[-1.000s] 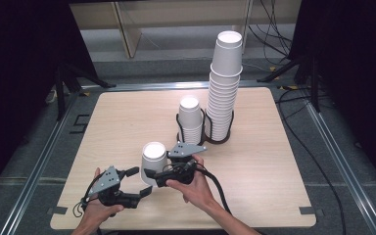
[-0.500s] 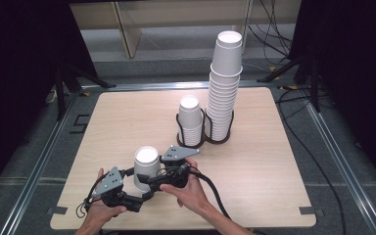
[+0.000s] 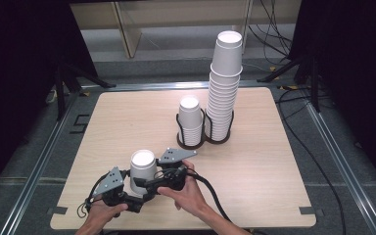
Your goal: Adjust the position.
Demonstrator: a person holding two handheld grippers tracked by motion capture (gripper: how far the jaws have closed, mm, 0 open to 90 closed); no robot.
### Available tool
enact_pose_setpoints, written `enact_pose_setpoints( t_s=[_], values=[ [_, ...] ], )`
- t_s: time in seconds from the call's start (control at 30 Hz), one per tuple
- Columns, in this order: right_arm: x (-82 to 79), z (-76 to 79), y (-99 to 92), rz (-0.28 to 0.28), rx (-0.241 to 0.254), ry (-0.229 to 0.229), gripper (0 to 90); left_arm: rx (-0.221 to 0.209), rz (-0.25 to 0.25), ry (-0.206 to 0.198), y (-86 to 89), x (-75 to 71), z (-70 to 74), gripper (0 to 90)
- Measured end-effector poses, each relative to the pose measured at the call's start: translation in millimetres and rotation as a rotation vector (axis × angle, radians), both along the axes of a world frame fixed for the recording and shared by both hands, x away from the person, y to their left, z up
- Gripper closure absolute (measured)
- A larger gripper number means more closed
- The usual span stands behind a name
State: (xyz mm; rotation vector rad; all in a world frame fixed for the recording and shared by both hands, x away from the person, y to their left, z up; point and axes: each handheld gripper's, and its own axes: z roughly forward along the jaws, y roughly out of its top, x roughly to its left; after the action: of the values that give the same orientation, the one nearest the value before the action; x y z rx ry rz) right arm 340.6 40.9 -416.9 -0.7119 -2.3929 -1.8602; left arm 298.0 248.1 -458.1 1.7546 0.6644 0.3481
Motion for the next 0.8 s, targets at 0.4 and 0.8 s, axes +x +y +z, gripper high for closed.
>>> enact_pose_setpoints(
  t_s=[0.4,0.8],
  values=[
    [3.2,0.1,-2.5,0.015,-0.014,-0.009,15.9,0.023,-0.031,-0.021,1.6,-0.9,1.6,9.4],
    [5.7,12.3,-11.0,0.059,-0.023,0.028,15.3,0.106,-0.06,-0.045,4.1,-2.0,3.9,12.7]
  ],
)
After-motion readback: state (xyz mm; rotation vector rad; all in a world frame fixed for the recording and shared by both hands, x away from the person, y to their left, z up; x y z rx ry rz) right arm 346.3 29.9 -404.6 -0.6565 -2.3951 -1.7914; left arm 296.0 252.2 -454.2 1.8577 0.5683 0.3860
